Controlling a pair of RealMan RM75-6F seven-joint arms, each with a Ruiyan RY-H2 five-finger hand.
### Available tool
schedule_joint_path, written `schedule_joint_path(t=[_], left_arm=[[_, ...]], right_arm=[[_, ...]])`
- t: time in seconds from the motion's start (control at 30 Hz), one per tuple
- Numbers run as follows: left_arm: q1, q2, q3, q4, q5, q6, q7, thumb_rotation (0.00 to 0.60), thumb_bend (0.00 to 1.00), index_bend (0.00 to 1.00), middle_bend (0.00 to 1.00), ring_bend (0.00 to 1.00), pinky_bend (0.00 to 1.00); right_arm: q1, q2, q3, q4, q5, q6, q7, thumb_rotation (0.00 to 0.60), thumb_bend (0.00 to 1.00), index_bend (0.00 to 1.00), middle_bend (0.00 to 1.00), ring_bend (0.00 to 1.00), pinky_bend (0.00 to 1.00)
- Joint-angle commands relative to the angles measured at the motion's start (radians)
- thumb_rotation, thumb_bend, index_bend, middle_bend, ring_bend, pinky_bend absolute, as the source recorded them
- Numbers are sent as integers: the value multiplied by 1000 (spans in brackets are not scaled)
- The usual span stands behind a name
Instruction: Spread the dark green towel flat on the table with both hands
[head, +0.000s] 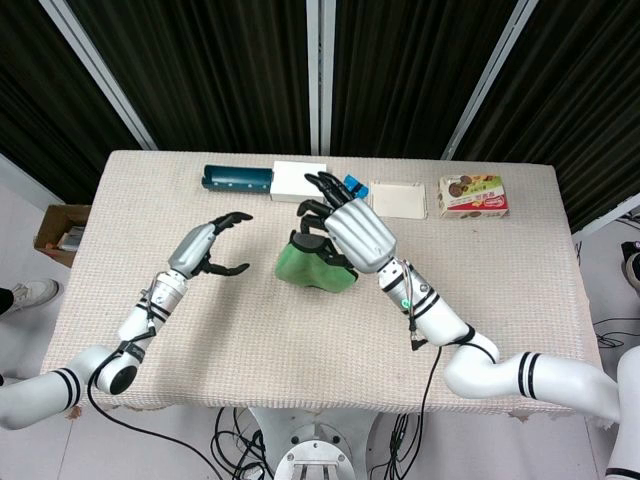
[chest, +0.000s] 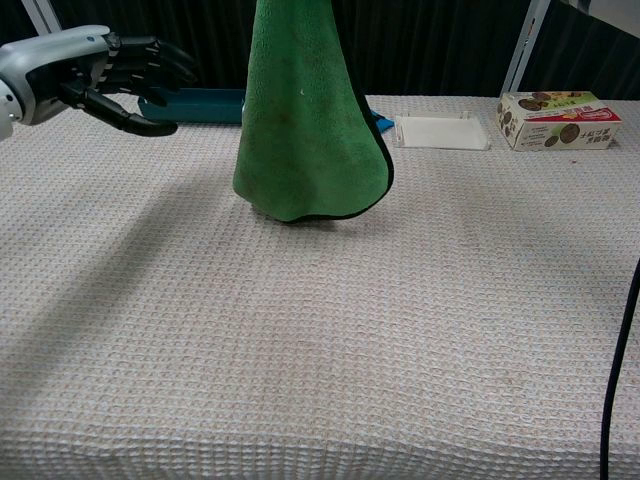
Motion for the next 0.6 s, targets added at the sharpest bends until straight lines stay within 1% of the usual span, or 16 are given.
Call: schedule_joint_path(t=[0.03,0.33,0.47,0.6], left_arm=[[2,1,-1,0,-5,4,2,600,202,207,187,192,215],[2,5,-1,2,-11,4,0,600,202,207,186,192,215],[-17,13,-4,9,-17,-34,-17,600,203,222,187,193,215],[-56,2,-30,37,-38,-95,-76,600,208,239,187,193,215]], right_arm=[[-1,2,0,-2,-1,1,0,600,489,778,320,0,0],[-8,9,-4,-14,-2,8,-4,600,489,778,320,0,0],[-7,20,-6,-25,-21,12,-8,600,491,779,320,0,0],[-4,32,-6,-45,-44,14,2,600,493,778,319,0,0]])
